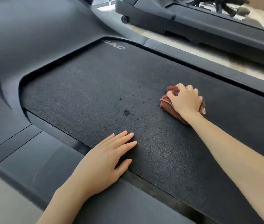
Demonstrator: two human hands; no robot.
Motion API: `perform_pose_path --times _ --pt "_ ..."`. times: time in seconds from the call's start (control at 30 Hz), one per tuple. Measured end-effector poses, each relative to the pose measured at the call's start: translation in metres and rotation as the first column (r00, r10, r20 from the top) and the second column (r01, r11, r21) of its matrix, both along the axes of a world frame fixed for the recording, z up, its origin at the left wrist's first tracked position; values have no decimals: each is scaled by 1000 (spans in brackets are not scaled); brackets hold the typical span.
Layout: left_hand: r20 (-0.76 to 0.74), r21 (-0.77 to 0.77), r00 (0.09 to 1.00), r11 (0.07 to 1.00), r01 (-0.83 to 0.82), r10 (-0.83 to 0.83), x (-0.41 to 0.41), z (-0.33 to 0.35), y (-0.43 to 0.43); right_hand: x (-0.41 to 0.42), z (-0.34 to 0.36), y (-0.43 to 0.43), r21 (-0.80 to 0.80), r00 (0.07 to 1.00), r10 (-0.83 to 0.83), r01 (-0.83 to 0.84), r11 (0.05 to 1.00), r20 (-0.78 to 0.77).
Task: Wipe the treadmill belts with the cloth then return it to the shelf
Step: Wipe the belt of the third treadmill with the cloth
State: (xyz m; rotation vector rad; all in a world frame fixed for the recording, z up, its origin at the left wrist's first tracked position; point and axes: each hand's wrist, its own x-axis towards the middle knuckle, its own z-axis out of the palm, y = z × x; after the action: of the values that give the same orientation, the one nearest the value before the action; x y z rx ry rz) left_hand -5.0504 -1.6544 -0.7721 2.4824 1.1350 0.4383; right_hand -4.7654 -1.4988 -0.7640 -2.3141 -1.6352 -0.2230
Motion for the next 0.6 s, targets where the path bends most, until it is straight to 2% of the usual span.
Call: perform_pose_path --times 0.07,0.13,0.23,0.3,0.37,0.43,0.6 --pt "-4 -3 1000 1000 0 0 -1 1 0 -11 0 -6 -7 1000 10 -10 1000 -2" --pt "1 -2 1000 1000 -8 8 0 2 0 -21 3 -38 5 985 175 -175 985 10" --pt "7 -11 1000 1000 -21 21 1 3 0 -30 14 -121 -10 859 512 -512 859 3" --pt "11 -14 1000 1000 -15 15 1 4 0 -29 17 -183 -4 751 660 -660 751 -25" --pt "14 -12 999 1000 -29 29 2 6 0 -22 17 -227 32 699 716 -715 698 -3" --pt "24 1 998 998 -61 61 3 6 0 -18 17 -239 71 702 712 -711 700 7" --pt "16 18 993 992 -121 121 6 7 2 -43 17 -192 31 624 780 -779 626 -53"
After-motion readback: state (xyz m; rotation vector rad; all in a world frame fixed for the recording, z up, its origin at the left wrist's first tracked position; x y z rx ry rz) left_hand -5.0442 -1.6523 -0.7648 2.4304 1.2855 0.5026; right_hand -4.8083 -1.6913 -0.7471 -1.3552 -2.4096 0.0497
